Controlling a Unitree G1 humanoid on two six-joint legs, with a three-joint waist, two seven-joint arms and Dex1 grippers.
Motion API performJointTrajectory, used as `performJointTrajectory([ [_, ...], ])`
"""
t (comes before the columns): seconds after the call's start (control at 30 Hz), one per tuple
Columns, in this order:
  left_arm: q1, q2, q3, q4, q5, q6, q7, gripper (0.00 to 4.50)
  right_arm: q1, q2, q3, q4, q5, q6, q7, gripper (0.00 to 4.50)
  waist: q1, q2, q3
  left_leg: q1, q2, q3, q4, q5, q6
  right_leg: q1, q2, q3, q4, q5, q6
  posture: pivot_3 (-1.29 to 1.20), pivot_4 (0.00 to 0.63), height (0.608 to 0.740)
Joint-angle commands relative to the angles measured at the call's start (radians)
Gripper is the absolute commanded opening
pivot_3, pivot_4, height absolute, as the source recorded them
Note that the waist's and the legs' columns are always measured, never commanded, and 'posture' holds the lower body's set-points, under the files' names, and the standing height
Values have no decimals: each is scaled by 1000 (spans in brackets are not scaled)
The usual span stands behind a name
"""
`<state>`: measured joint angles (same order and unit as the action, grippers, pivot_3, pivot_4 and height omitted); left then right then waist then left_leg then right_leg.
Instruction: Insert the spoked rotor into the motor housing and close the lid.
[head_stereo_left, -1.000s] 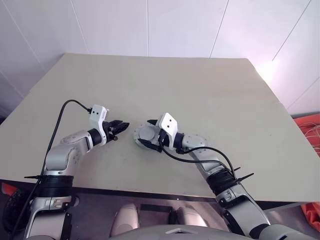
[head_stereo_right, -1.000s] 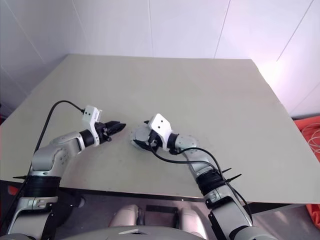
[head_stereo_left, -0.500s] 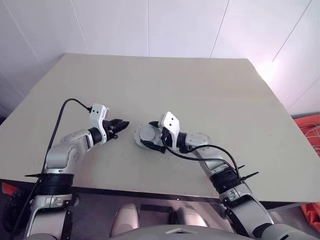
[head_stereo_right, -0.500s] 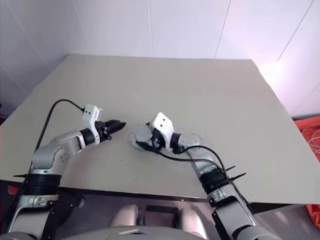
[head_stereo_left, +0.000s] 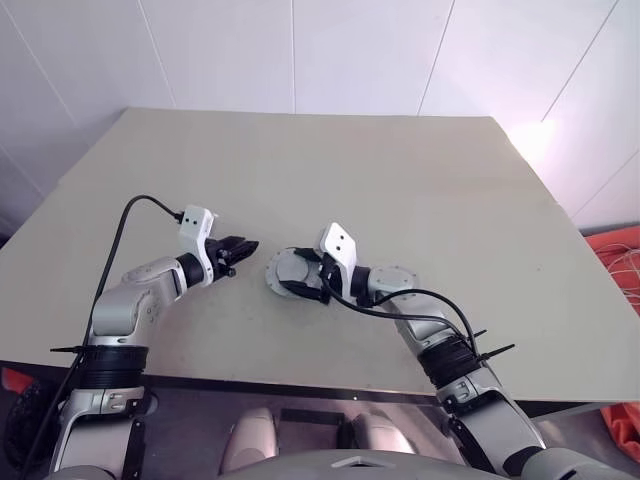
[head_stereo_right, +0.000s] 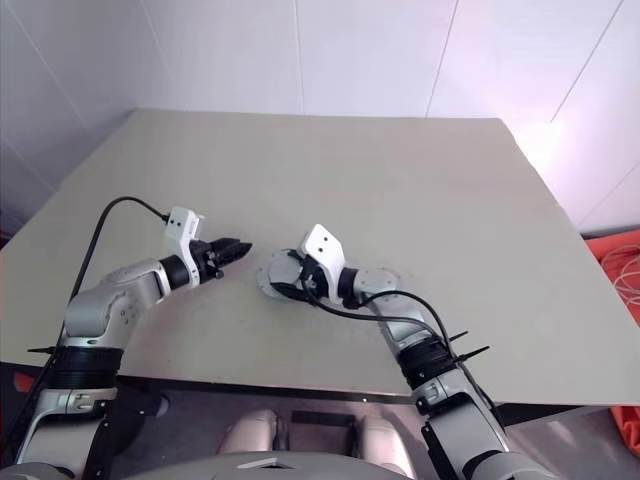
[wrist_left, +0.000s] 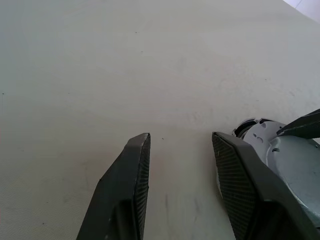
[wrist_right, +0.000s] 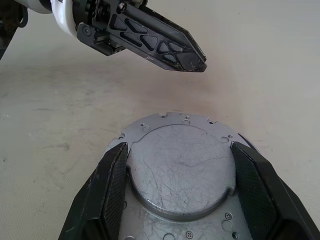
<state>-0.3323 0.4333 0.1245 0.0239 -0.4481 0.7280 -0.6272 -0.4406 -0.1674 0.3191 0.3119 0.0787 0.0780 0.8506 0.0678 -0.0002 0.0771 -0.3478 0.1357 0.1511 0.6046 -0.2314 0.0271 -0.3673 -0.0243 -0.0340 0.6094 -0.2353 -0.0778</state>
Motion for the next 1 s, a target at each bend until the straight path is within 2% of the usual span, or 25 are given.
performJointTrajectory([
  [0.03,-12,11,19,-22,-7,-17,2,2066,-15,1,3,30,-18,-9,-8,3150,0,0,0,0,0,0,0,0,0,0,0,0,0,0,0,0,0,740],
  [0.5,-19,9,14,-12,-6,-25,-2,2066,-94,47,-67,57,53,62,-9,3150,-1,0,0,-1,0,0,0,2,-3,-2,0,0,1,1,-1,0,0,740],
  [1.0,-28,8,14,-3,-5,-33,-1,2066,-69,1,-40,91,15,17,44,3150,1,0,0,-2,0,0,0,2,-3,-2,0,0,0,1,-1,0,0,740],
])
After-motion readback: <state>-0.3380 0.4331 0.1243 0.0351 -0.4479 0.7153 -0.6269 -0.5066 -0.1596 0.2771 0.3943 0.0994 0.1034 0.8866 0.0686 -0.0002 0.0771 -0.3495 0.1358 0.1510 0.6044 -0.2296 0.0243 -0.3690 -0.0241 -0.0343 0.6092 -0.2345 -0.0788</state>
